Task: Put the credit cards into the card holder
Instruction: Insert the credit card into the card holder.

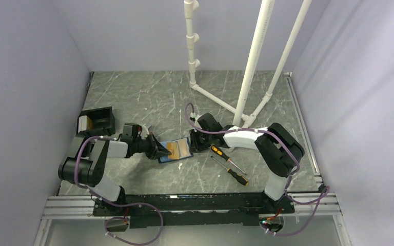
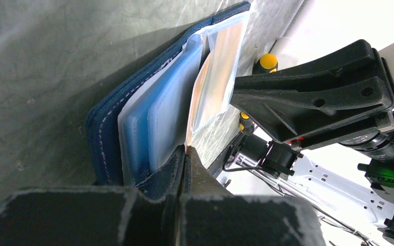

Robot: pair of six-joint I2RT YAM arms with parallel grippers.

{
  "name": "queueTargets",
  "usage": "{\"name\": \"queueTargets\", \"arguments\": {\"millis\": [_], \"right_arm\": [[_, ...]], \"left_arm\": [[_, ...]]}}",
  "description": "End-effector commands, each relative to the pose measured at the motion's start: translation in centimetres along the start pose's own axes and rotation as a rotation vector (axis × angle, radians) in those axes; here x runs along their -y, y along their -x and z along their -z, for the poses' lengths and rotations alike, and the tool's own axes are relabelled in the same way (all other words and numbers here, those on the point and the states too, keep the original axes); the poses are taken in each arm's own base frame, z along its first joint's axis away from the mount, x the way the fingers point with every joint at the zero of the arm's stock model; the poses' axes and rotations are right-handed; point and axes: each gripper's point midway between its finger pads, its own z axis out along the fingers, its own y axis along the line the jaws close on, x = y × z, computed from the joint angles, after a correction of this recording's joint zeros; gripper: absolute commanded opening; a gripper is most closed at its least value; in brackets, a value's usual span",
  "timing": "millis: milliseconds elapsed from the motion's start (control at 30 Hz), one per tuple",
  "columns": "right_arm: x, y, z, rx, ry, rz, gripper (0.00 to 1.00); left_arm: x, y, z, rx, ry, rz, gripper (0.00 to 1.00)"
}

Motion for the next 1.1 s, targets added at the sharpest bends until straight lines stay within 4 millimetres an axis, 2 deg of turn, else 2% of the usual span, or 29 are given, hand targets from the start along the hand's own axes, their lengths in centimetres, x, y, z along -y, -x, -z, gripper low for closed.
{"name": "queueTargets", "arguments": {"millis": [0,467,1067], "right_arm": [[0.3,-0.9,-0.7,-0.037,-0.02,0.019,0.22],[0.2,-1.0,-1.1,-0.048,-0.017,0.023,0.22],[0.2,-1.1,-1.3,-0.055,-0.014,0.026,0.21]], "left_arm": [[0.3,1.4,-0.3,0.054,-0.015,-0.029,0.0],[0.2,3.1,-0.3,0.107,0.039,-0.097,0.0],[-0.3,3.6,0.4,0.132,0.119,-0.187,0.0]]}}
